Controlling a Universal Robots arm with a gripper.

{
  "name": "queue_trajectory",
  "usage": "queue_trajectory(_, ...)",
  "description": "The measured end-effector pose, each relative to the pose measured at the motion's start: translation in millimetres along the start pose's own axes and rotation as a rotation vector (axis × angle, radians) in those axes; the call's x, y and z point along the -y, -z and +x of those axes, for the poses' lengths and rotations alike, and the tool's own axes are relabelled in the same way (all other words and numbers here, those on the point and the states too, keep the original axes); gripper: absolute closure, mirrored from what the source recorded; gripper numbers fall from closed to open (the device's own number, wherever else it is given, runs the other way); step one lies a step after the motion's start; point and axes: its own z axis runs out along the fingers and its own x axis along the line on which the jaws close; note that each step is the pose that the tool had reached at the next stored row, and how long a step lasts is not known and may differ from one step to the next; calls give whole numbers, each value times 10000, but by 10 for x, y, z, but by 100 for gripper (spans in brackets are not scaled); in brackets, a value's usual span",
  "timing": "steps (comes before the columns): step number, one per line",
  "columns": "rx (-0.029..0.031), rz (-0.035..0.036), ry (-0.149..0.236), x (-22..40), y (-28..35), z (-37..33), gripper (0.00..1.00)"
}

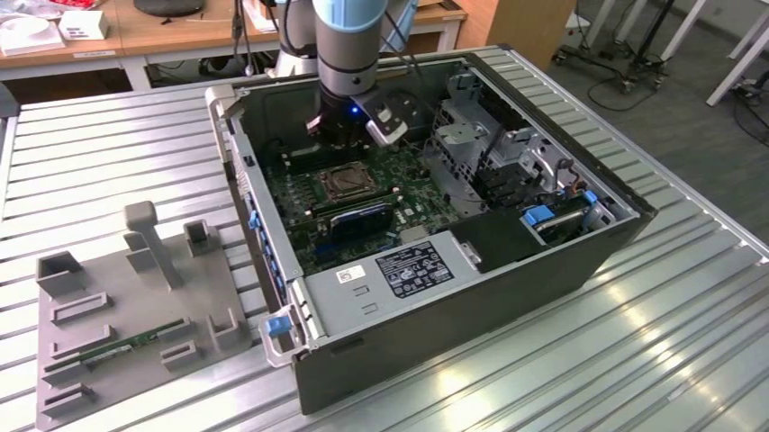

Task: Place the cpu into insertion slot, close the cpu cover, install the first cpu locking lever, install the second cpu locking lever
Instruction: 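Install the first cpu locking lever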

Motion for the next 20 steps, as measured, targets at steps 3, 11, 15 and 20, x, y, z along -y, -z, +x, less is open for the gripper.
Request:
queue_trajectory(3, 13, 190, 21, -1, 5, -4, 89)
queue_trajectory(11, 40, 500, 56, -2, 7, -6, 89)
queue_trajectory(15, -112, 907, 60, -5, 4, -28, 89)
queue_trajectory(20, -254, 1131, 46, -6, 2, -37, 89)
